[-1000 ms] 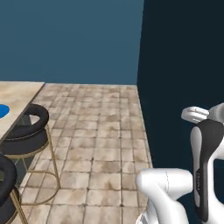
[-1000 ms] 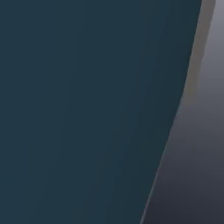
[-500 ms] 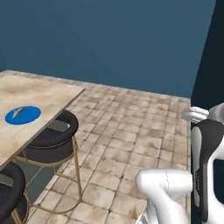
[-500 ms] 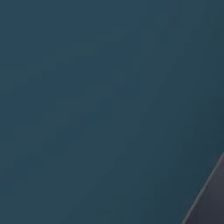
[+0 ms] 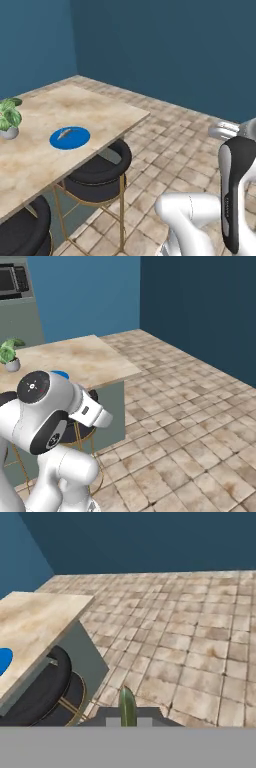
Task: Take the lemon wedge from the fridge and place it on the plate with fish on the dining counter.
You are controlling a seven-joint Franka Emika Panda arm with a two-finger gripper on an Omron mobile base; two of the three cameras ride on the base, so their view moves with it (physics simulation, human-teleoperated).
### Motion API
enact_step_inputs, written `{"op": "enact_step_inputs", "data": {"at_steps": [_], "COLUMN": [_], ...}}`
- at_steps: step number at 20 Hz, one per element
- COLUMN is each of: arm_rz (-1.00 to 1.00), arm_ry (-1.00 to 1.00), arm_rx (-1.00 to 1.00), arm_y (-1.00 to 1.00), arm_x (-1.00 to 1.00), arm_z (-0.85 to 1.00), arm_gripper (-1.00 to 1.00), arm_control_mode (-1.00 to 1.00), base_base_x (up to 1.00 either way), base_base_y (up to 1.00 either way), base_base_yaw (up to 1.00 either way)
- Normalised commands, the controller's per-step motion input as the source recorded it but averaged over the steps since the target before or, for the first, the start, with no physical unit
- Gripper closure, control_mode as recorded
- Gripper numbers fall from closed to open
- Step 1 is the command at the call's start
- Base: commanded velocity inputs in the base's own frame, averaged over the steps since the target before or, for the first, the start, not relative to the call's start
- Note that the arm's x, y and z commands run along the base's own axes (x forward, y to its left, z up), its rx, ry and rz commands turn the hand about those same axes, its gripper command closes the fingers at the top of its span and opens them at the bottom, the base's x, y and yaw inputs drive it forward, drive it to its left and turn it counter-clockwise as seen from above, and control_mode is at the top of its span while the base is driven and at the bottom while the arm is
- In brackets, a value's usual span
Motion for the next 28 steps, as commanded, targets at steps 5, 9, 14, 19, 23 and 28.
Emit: {"op": "enact_step_inputs", "data": {"at_steps": [5, 9, 14, 19, 23, 28], "arm_rz": [0.0, 0.0, 0.0, 0.0, 0.0, 0.0], "arm_ry": [0.0, 0.0, 0.0, 0.0, 0.0, 0.0], "arm_rx": [0.0, 0.0, 0.0, 0.0, 0.0, 0.0], "arm_y": [0.0, 0.0, 0.0, 0.0, 0.0, 0.0], "arm_x": [0.0, 0.0, 0.0, 0.0, 0.0, 0.0], "arm_z": [0.0, 0.0, 0.0, 0.0, 0.0, 0.0], "arm_gripper": [1.0, 1.0, 1.0, 1.0, 1.0, 1.0], "arm_control_mode": [1.0, 1.0, 1.0, 1.0, 1.0, 1.0], "base_base_x": [0.59, 0.42, 0.44, 0.33, 0.29, 0.44], "base_base_y": [0.23, 0.13, 0.17, 0.39, 0.46, 0.26], "base_base_yaw": [0.5, 0.46, 0.44, 0.35, 0.29, 0.22]}}
